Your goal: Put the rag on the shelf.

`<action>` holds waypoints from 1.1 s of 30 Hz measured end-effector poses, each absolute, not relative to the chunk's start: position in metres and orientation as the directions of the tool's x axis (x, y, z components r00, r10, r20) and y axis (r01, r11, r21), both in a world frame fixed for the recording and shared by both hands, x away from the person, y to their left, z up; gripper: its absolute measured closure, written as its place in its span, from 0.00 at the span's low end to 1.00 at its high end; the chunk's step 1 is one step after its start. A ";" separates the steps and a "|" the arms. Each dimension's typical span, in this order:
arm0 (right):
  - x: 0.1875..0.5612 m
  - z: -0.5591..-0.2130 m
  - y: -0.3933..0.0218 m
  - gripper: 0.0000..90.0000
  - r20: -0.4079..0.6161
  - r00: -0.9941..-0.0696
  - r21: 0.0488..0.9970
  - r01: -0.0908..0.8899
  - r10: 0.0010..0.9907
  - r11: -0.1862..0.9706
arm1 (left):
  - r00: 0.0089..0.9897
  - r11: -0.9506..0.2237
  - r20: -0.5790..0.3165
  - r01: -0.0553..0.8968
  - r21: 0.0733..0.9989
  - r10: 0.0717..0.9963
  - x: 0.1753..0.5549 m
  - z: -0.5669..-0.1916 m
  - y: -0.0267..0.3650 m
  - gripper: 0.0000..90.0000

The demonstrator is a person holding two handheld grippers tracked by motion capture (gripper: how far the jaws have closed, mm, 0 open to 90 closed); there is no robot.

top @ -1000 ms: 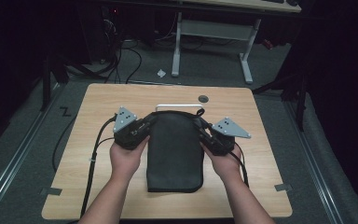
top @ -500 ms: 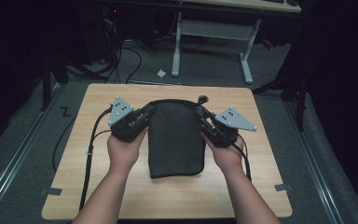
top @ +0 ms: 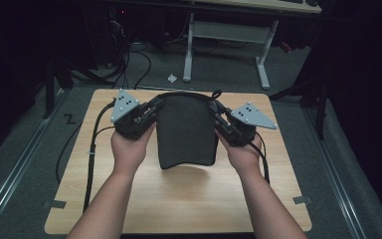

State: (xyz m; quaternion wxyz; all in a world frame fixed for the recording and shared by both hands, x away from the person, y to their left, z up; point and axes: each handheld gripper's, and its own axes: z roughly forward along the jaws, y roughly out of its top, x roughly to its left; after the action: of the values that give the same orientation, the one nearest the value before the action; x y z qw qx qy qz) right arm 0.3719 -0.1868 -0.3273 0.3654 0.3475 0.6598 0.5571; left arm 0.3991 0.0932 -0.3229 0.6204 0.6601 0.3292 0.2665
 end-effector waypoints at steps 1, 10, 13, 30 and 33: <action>0.373 -0.326 -0.187 0.87 -0.097 -0.490 0.989 0.049 0.866 0.138 | 0.642 -0.011 -0.060 0.106 0.994 0.764 0.401 -0.322 0.093 0.93; 0.392 -0.320 -0.189 0.86 -0.093 -0.483 0.990 0.052 0.871 0.135 | 0.644 -0.028 -0.047 0.106 0.994 0.763 0.422 -0.315 0.091 0.93; 0.402 -0.318 -0.188 0.86 -0.093 -0.476 0.989 0.056 0.874 0.135 | 0.639 -0.042 -0.046 0.121 0.992 0.768 0.437 -0.312 0.090 0.93; 0.477 -0.323 -0.194 0.86 -0.076 -0.445 0.984 0.108 0.892 0.138 | 0.615 -0.077 -0.031 0.149 0.986 0.788 0.511 -0.324 0.076 0.92; 0.486 -0.326 -0.199 0.86 -0.088 -0.438 0.979 0.126 0.894 0.158 | 0.622 -0.089 -0.034 0.166 0.982 0.782 0.518 -0.329 0.072 0.92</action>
State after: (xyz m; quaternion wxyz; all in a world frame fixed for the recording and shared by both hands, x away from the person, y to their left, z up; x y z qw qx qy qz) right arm 0.4859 -0.1990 -0.3261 0.3666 0.3826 0.6668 0.5241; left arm 0.5185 0.0725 -0.3293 0.5805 0.6885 0.3442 0.2656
